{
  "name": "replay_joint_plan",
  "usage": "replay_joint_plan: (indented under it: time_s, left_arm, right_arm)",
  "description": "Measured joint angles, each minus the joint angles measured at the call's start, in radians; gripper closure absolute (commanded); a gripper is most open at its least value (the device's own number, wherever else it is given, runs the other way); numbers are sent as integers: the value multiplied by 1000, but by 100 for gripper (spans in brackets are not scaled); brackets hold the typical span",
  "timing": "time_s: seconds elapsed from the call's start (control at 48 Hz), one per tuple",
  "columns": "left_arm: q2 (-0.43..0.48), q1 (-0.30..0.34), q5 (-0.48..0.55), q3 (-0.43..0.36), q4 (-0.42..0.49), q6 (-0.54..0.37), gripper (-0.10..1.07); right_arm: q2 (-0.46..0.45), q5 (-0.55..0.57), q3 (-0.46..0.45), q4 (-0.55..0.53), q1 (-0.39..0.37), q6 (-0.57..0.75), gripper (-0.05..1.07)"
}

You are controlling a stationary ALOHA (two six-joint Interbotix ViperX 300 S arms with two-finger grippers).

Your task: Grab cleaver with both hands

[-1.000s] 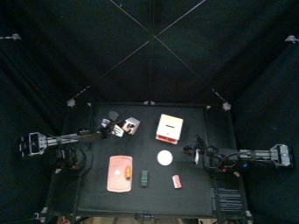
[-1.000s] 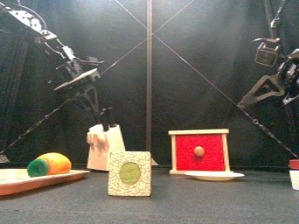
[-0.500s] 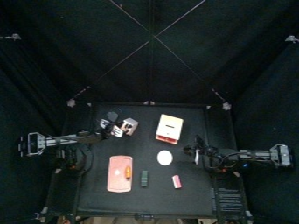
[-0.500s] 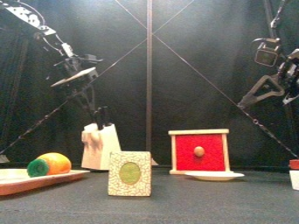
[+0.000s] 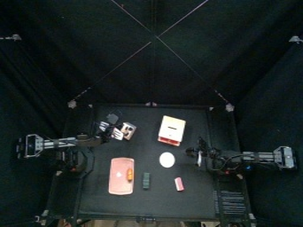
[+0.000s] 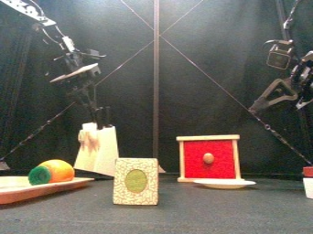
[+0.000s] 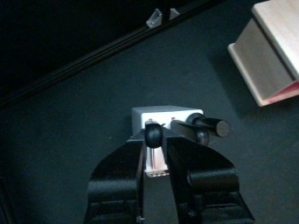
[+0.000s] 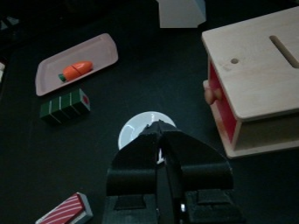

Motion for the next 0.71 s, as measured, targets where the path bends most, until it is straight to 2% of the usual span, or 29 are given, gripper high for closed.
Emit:
replay_joint_plan:
  time_s: [0.396, 0.708]
  left_arm:
    - [-2, -26, 26, -41, 3, 2, 43]
    - [-29, -66, 91, -89, -11, 64, 43]
  right_arm:
    - [0, 0, 0, 0, 0, 2, 99]
    - [0, 0, 0, -2, 0, 0, 99]
